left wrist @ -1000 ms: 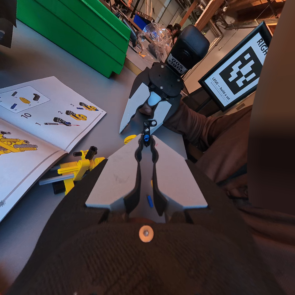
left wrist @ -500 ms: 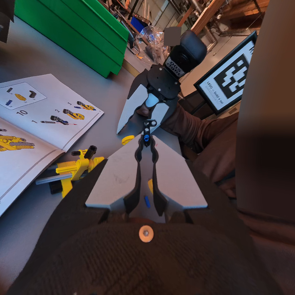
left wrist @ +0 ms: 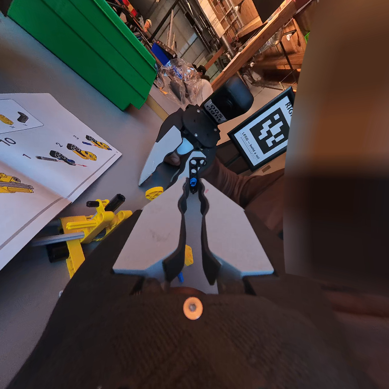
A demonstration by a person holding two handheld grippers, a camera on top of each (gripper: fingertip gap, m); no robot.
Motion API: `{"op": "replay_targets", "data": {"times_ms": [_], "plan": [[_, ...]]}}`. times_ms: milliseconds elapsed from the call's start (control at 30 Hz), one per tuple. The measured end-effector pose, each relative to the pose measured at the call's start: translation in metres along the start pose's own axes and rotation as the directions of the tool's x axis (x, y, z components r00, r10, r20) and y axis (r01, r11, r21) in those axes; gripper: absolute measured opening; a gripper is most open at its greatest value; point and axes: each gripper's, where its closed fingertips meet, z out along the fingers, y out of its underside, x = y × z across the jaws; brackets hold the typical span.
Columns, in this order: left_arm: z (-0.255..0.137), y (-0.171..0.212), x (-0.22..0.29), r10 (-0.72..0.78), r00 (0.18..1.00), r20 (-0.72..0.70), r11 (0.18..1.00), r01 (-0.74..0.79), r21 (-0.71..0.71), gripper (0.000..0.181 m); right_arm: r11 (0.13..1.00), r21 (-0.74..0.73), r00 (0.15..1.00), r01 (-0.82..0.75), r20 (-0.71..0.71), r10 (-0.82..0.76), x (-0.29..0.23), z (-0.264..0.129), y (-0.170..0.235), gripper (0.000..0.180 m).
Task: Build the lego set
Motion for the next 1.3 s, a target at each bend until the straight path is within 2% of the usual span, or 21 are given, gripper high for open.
{"op": "replay_targets", "data": {"times_ms": [200, 433, 667, 767, 867, 967, 1033, 1200, 1300], "plan": [[0.003, 0.006, -0.001, 0.044, 0.999, 0.031, 0.998, -0.042, -0.038, 0.005, 0.999, 0.044, 1.000, -0.003, 0.009, 0.002, -0.001, -0.004, -0.006, 0.029], [0.006, 0.012, -0.002, 0.093, 0.993, 0.070, 0.994, -0.087, -0.073, 0.005, 0.976, 0.218, 0.998, -0.024, 0.059, 0.011, -0.008, -0.018, -0.032, 0.028], [0.014, 0.024, -0.005, 0.203, 0.969, 0.141, 0.970, -0.180, -0.161, 0.005, 0.904, 0.419, 0.993, -0.083, 0.113, 0.039, -0.017, -0.027, -0.074, 0.026], [0.017, 0.028, -0.005, 0.257, 0.952, 0.167, 0.955, -0.224, -0.194, 0.005, 0.901, 0.417, 0.985, -0.118, 0.163, 0.053, -0.025, -0.022, -0.081, 0.026], [0.018, 0.030, -0.005, 0.288, 0.941, 0.180, 0.945, -0.249, -0.210, 0.005, 0.924, 0.376, 0.991, -0.074, 0.133, 0.025, -0.026, -0.013, -0.074, 0.023], [0.020, 0.034, -0.006, 0.333, 0.921, 0.200, 0.928, -0.283, -0.243, 0.004, 0.917, 0.389, 0.986, -0.091, 0.163, 0.029, -0.029, -0.014, -0.076, 0.021], [0.022, 0.037, -0.006, 0.380, 0.901, 0.208, 0.907, -0.320, -0.274, 0.004, 0.915, 0.393, 0.985, -0.094, 0.170, 0.028, -0.029, -0.015, -0.076, 0.012], [0.021, 0.039, -0.012, 0.511, 0.819, 0.260, 0.843, -0.417, -0.340, 0.004, 0.929, 0.366, 0.989, -0.063, 0.150, 0.007, -0.028, -0.012, -0.070, 0.013], [0.020, 0.038, -0.012, 0.532, 0.802, 0.273, 0.832, -0.435, -0.345, 0.005, 0.927, 0.368, 0.987, -0.071, 0.157, 0.014, -0.027, -0.012, -0.068, 0.013]]}}
